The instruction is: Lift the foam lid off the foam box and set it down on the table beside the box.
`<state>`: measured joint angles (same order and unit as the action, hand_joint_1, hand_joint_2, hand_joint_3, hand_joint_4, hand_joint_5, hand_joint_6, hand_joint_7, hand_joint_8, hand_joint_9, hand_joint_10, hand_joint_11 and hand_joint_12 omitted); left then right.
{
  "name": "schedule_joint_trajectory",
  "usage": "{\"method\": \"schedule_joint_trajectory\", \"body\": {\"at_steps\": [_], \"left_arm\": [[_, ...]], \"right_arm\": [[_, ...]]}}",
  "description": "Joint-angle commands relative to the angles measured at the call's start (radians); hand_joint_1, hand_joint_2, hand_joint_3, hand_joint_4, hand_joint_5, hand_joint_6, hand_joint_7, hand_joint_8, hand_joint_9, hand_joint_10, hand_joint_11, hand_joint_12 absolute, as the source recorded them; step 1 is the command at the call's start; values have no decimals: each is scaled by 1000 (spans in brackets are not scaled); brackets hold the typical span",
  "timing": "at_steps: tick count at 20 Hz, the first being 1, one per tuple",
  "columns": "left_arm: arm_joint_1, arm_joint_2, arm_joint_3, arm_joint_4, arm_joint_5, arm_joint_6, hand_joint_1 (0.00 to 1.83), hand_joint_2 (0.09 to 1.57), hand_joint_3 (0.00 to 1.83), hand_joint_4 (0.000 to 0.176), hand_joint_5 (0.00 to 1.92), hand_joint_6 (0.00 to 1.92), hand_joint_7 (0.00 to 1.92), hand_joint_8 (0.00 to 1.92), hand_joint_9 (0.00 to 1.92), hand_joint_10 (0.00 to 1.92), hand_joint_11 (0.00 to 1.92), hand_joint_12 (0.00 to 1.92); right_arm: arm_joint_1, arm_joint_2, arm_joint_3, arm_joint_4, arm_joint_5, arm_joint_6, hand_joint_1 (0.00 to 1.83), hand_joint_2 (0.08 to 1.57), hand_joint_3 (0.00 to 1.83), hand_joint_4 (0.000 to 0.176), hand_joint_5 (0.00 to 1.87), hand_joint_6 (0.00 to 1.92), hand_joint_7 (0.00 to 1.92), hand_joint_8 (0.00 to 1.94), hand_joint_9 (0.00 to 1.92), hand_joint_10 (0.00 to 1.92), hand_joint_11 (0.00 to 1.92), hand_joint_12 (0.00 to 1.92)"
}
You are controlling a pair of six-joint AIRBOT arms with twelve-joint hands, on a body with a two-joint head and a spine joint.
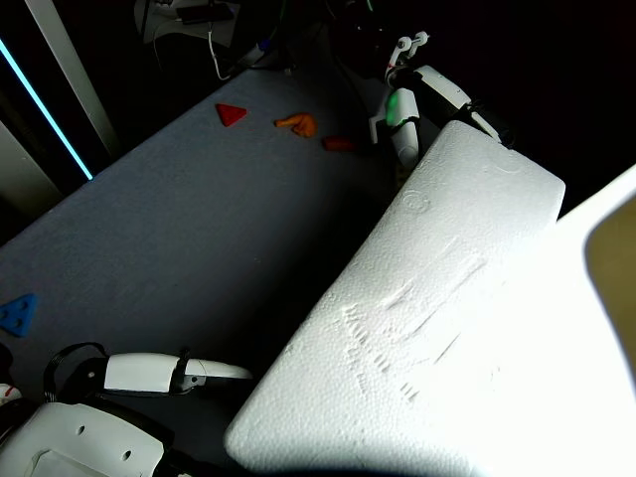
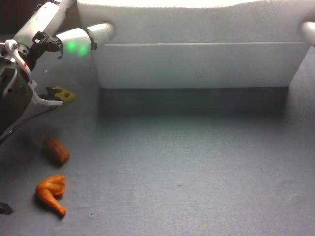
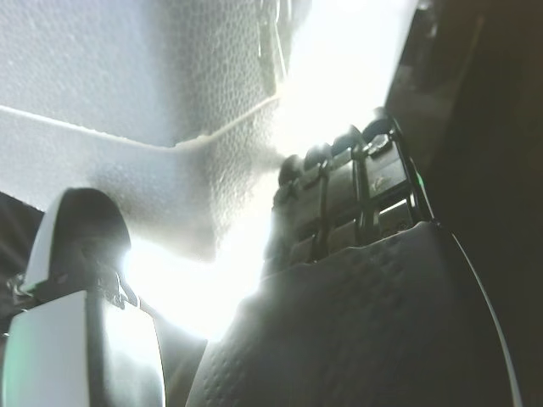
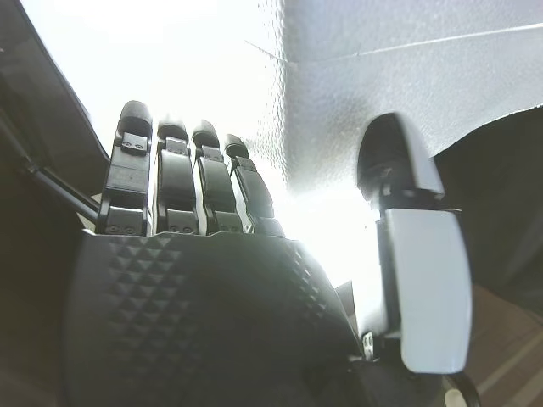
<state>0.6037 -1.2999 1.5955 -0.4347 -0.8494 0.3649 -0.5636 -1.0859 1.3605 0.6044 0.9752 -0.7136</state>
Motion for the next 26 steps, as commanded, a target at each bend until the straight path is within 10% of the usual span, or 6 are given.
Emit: {"method": "schedule_joint_trajectory", "body": {"at_steps": [1,2,14,17,18,26], "left_arm": [[-2,3,2,19,-139,-14,474,1112,13,0,166,34,103,20,37,14,0,0],[-1,5,-2,22,-145,-14,463,1135,6,0,189,19,132,8,60,16,6,8],[-4,46,-60,63,-243,-7,481,1150,0,0,256,6,195,3,129,6,0,334],[-4,64,-79,73,-265,0,498,1155,0,0,239,9,170,4,91,6,0,58],[-4,69,-83,75,-268,2,478,1141,0,0,241,8,175,3,95,8,16,10],[19,115,-138,95,-316,14,484,1148,0,0,215,6,200,1,121,16,2,128]], "right_arm": [[13,17,0,-47,136,10,408,1275,0,0,17,358,160,201,6,838,0,1534],[13,17,-4,-52,142,10,450,1274,1,0,0,720,14,748,0,1095,0,1808],[19,32,-55,-107,212,13,425,1272,0,0,0,550,0,803,0,1243,0,1900],[28,53,-72,-124,225,11,381,1283,1,0,0,5,37,234,0,624,0,1438],[30,62,-81,-128,231,7,535,1271,0,0,16,569,35,685,0,1057,0,1809],[41,121,-145,-164,268,-20,548,1184,0,0,0,379,0,773,0,1055,0,1917]]}}
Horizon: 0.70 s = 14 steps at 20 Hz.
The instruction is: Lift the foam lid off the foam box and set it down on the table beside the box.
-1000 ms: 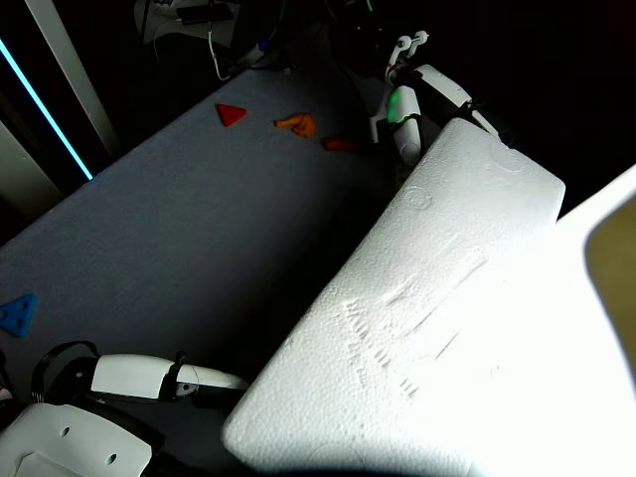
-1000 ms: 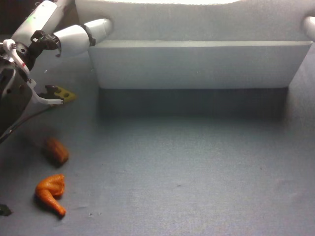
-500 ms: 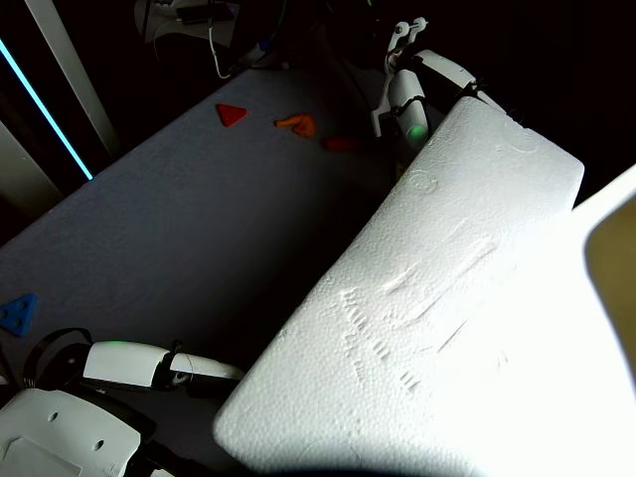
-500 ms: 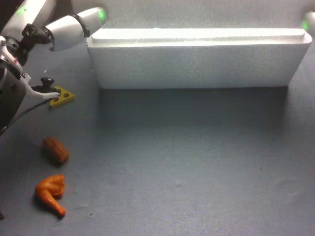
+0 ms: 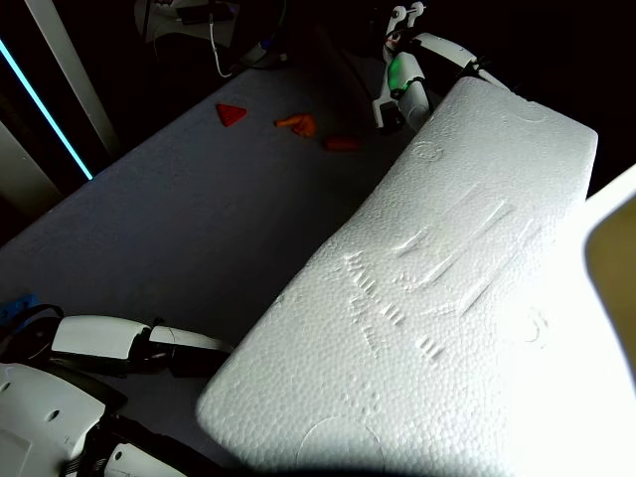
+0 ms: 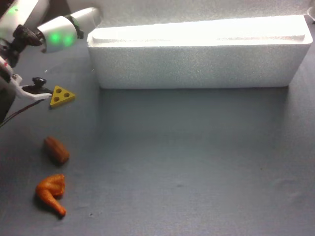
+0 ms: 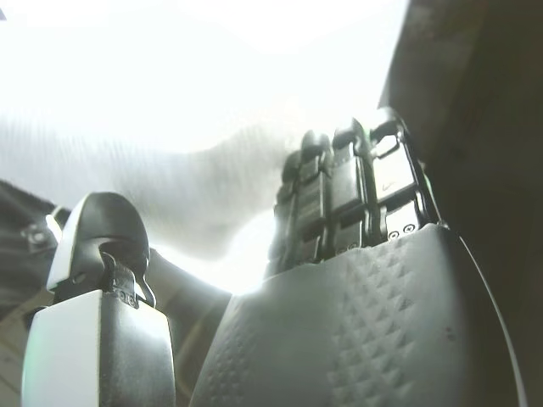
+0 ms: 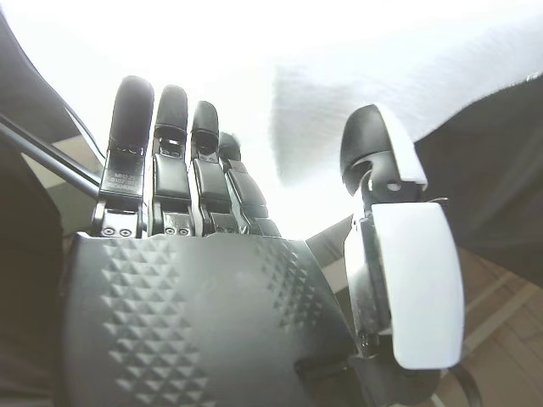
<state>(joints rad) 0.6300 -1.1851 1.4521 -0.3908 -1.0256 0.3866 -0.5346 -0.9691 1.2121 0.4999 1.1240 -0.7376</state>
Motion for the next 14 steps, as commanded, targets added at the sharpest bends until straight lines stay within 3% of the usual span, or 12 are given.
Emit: {"method": "schedule_joint_trajectory", "body": {"at_steps": [1,2,3,4,7,8,9,10,11,12,13,14], "left_arm": [[-4,7,-3,54,-148,-6,477,1151,0,0,200,4,146,1,93,3,0,196],[2,18,-18,58,-159,-1,477,1151,0,0,200,4,146,1,93,3,0,196],[9,28,-30,64,-171,2,464,1151,0,0,201,3,121,0,68,0,0,134],[16,38,-43,71,-184,4,433,1152,3,0,181,0,100,1,43,4,0,29],[33,63,-76,83,-213,18,434,1161,0,0,176,1,94,0,47,7,0,153],[42,72,-88,86,-226,19,434,1161,0,0,176,1,94,0,47,7,0,153],[52,81,-98,90,-237,20,426,1140,0,7,188,4,106,2,70,19,0,434],[61,92,-112,94,-251,25,428,1121,0,15,199,7,104,4,83,40,0,997],[70,101,-125,96,-264,30,424,1120,0,17,207,9,104,3,89,62,0,1292],[79,112,-142,102,-281,35,431,1117,0,12,209,10,106,2,82,90,0,1459],[87,122,-156,107,-290,41,423,1120,1,13,202,7,93,0,67,95,0,1492],[96,131,-169,111,-300,49,423,1120,1,13,202,7,93,0,67,95,0,1492]], "right_arm": [[12,11,-7,-64,126,0,565,1178,0,0,0,494,0,906,0,1189,0,1921],[12,20,-19,-71,134,-5,565,1178,0,0,0,494,0,906,0,1189,0,1921],[8,30,-33,-78,145,-11,559,1177,0,0,0,613,0,1037,0,1334,0,1921],[-1,39,-48,-88,157,-12,547,1180,0,0,0,758,0,909,0,1161,0,1921],[-23,59,-82,-109,181,-23,520,1187,1,0,0,751,0,1101,0,1425,0,1921],[-31,66,-93,-116,188,-26,520,1187,1,0,0,751,0,1101,0,1425,0,1921],[-40,71,-103,-125,195,-27,527,1191,2,0,0,770,0,1193,12,1532,65,1921],[-50,76,-114,-132,204,-30,555,1197,3,0,0,781,12,1175,35,1497,58,1921],[-58,83,-125,-139,212,-32,564,1207,6,0,0,772,2,1147,19,1461,11,1921],[-71,94,-139,-147,224,-33,574,1197,1,0,0,790,0,1021,3,1311,1,1918],[-83,105,-153,-152,234,-34,574,1198,1,0,0,715,0,875,0,1135,0,1851],[-96,116,-169,-155,251,-38,574,1198,1,0,0,715,0,875,0,1135,0,1851]]}}
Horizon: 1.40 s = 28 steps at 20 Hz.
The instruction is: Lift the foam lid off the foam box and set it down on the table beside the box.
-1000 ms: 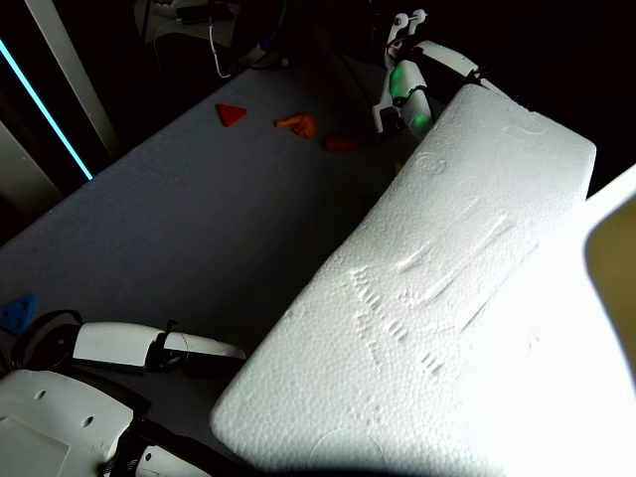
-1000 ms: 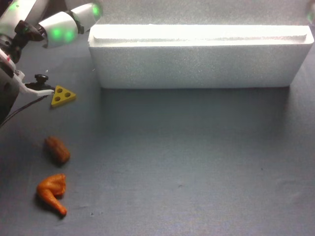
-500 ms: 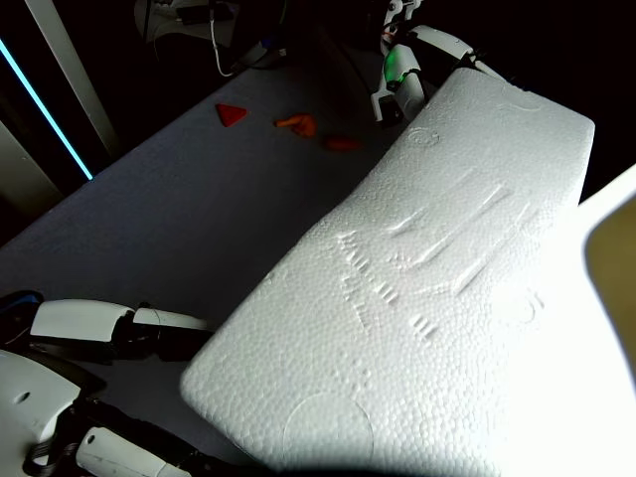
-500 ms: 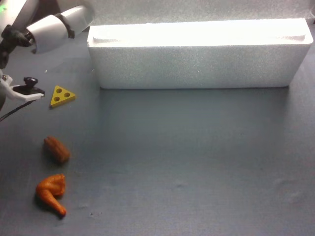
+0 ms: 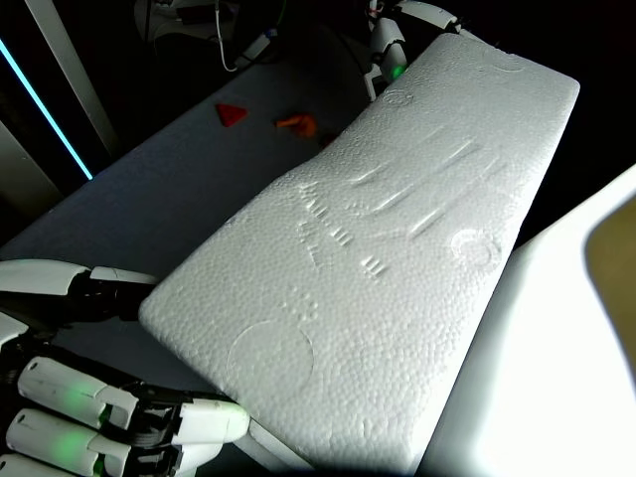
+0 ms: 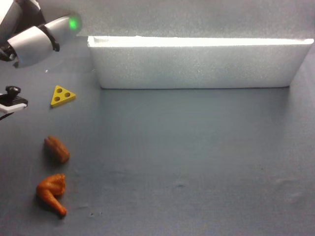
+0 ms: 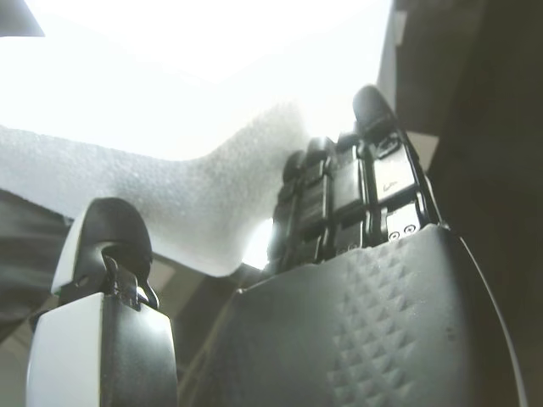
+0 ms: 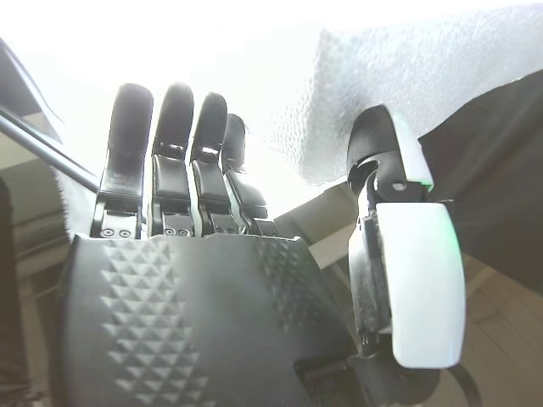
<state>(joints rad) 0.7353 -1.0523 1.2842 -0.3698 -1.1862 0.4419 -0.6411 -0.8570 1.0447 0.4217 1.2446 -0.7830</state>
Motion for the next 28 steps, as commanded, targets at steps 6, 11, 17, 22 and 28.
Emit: {"method": "schedule_joint_trajectory", "body": {"at_steps": [6,11,17,22,28], "left_arm": [[39,40,-74,112,-199,12,356,1172,2,6,205,5,39,4,6,122,0,1012],[75,75,-123,138,-209,31,286,1155,0,15,162,4,64,4,8,124,0,1001],[137,125,-196,170,-226,40,349,1170,1,0,156,3,56,1,15,36,0,648],[218,162,-261,177,-248,46,394,1204,1,0,148,0,51,0,0,3,0,291],[287,183,-312,185,-256,43,339,1220,2,0,132,1,54,2,0,0,0,175]], "right_arm": [[-70,56,-72,-87,205,2,543,1208,4,0,0,675,0,608,0,794,0,1698],[-130,77,-115,-92,249,2,541,1201,0,0,0,753,0,574,0,835,0,1823],[-198,121,-178,-132,273,3,481,1174,0,0,0,694,0,572,0,821,0,1825],[-273,163,-229,-145,281,10,438,1212,11,0,0,599,0,457,0,642,0,1703],[-394,188,-272,-143,288,52,458,1259,5,0,0,485,10,418,0,603,0,1640]]}}
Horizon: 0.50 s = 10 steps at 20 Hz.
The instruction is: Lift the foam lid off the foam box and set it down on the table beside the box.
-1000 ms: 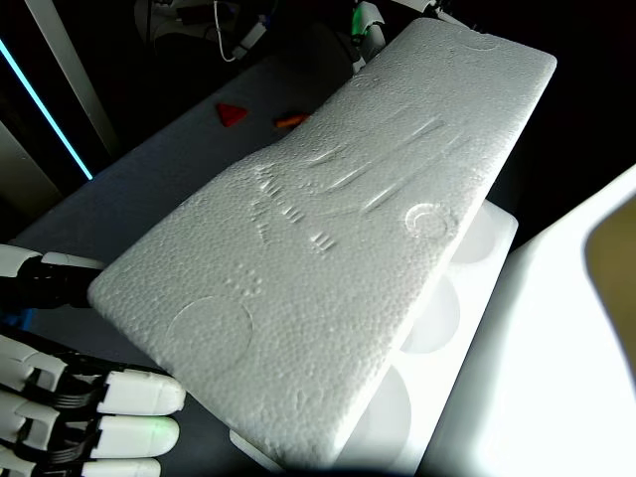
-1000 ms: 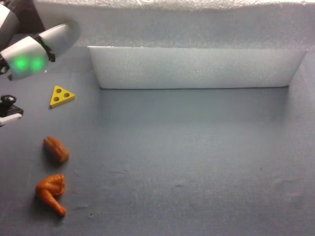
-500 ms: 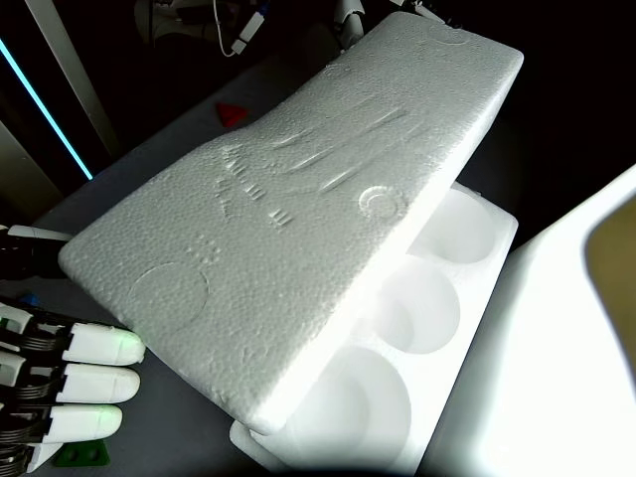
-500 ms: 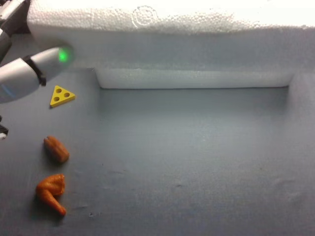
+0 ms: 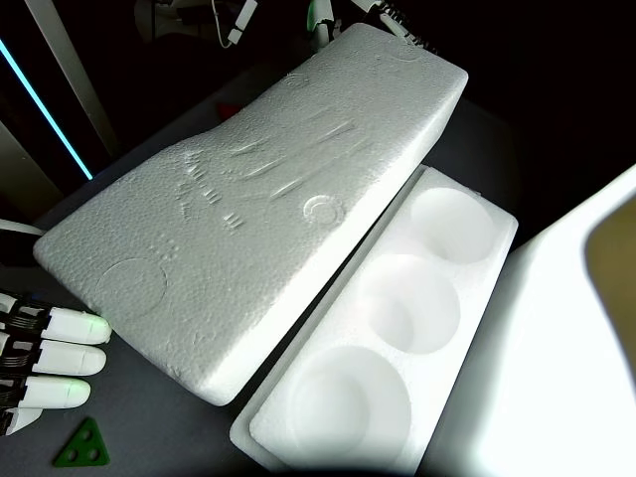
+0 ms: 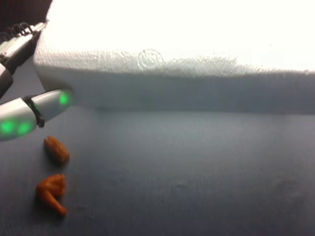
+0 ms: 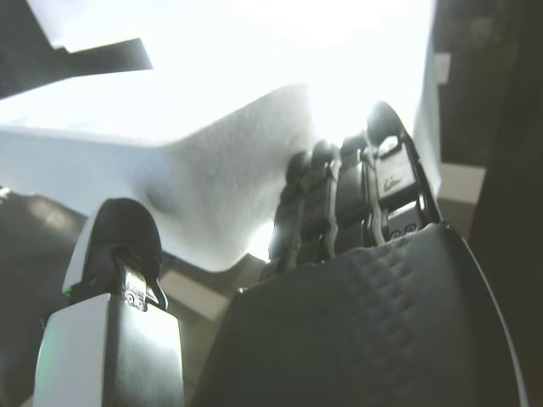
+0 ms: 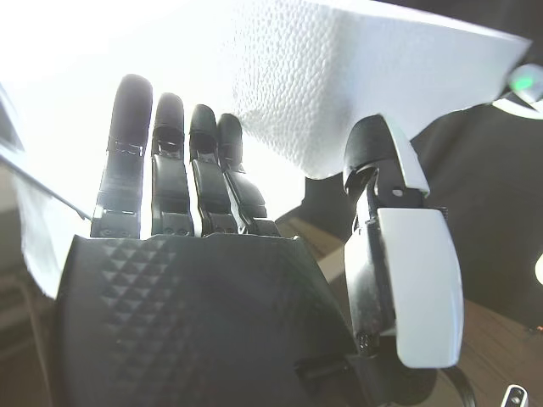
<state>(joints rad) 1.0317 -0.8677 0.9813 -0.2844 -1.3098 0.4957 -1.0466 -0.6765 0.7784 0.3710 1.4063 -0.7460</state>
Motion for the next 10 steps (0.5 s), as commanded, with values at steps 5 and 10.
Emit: {"method": "schedule_joint_trajectory", "body": {"at_steps": [5,10], "left_arm": [[46,-23,-27,94,-127,-32,277,1221,0,0,103,0,6,1,0,0,0,7],[94,-56,-24,74,-120,-56,219,1218,0,0,67,0,0,0,0,0,0,0]], "right_arm": [[-79,7,-16,-51,161,46,448,1267,0,0,0,403,118,156,0,519,0,1417],[-153,-10,-9,-2,175,74,412,1283,2,0,0,425,135,128,0,580,0,1570]]}}
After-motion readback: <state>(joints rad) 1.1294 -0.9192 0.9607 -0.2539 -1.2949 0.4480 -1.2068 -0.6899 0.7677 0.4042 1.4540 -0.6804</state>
